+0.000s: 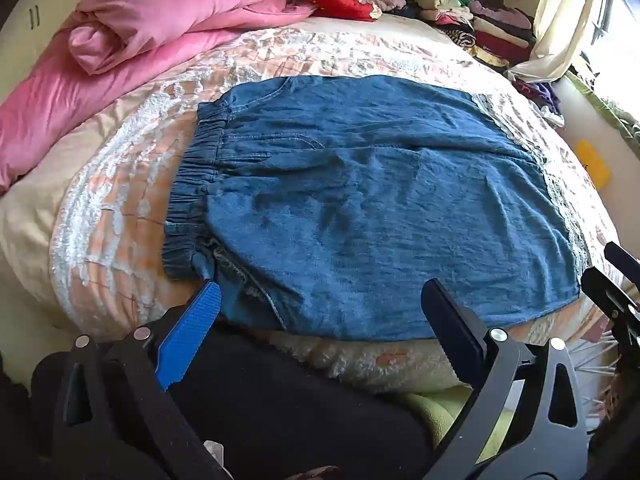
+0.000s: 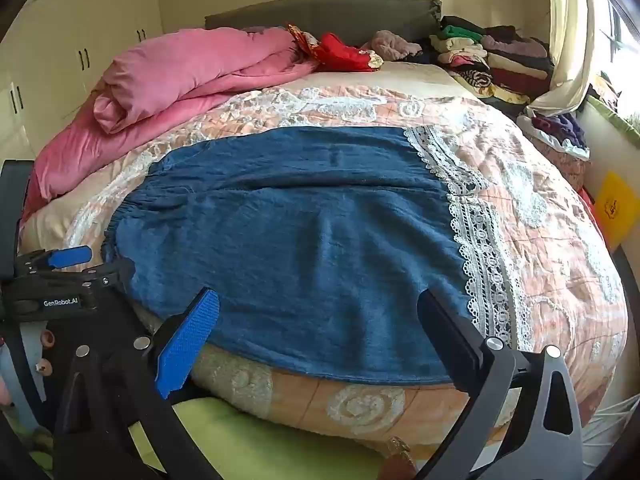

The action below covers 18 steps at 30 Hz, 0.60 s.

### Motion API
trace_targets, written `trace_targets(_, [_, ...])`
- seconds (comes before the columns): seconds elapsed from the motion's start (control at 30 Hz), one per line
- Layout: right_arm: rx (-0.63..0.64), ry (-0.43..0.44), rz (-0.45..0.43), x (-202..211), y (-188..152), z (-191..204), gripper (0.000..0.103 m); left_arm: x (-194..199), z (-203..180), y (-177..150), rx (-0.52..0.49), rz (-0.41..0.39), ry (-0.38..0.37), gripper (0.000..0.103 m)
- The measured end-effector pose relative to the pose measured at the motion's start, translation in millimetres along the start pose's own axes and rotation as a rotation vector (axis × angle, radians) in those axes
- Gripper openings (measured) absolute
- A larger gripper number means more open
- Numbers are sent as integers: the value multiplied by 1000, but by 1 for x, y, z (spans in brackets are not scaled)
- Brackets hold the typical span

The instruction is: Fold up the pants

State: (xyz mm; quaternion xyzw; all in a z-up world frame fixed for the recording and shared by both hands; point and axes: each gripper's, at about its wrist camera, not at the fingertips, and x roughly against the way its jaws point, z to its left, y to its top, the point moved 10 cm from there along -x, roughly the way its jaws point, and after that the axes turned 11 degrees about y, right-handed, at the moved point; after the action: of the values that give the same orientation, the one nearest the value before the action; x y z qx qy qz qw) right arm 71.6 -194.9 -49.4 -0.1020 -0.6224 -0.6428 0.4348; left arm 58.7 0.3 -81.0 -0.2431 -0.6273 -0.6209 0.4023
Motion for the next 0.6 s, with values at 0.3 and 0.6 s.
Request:
trace_targets(0.3, [18,-1,-9,1,0,2,99,3,-3,2,-11,-1,-6,94])
trace_targets(0.6, [12,-18,2,0,0,-1,99,5,-7,-1,-21,-7,-4,94])
